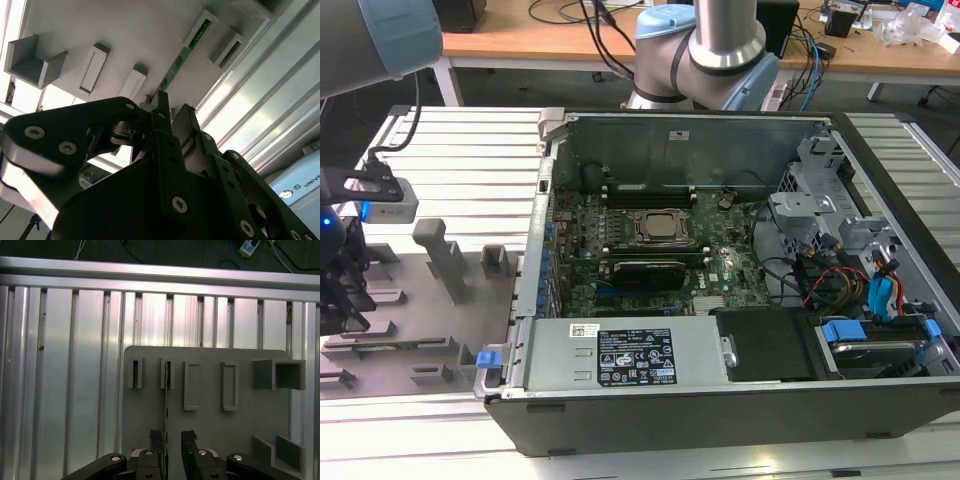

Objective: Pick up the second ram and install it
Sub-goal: 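Pick up the second ram and move it above second insertion slot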

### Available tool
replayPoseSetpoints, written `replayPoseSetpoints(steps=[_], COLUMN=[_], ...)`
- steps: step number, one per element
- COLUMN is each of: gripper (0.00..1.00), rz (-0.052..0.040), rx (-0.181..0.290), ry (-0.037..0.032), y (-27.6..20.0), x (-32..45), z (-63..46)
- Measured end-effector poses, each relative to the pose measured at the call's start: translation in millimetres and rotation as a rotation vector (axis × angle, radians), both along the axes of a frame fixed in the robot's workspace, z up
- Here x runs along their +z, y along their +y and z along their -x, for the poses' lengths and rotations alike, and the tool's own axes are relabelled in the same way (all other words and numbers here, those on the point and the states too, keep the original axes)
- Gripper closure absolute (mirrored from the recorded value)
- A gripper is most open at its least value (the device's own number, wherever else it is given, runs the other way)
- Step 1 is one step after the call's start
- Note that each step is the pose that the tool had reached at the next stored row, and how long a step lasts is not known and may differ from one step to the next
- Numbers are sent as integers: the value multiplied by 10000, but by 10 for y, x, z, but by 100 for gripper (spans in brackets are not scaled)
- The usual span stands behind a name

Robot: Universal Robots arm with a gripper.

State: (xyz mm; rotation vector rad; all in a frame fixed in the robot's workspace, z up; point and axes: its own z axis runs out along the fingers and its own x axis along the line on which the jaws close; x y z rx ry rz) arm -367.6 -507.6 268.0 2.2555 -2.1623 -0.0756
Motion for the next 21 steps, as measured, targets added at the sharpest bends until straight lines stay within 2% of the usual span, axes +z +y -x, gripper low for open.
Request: replayPoseSetpoints(steps=[21], gripper=[70], rz=[0], rx=[1], ry=[0], y=[-15], x=[-228], z=[-1])
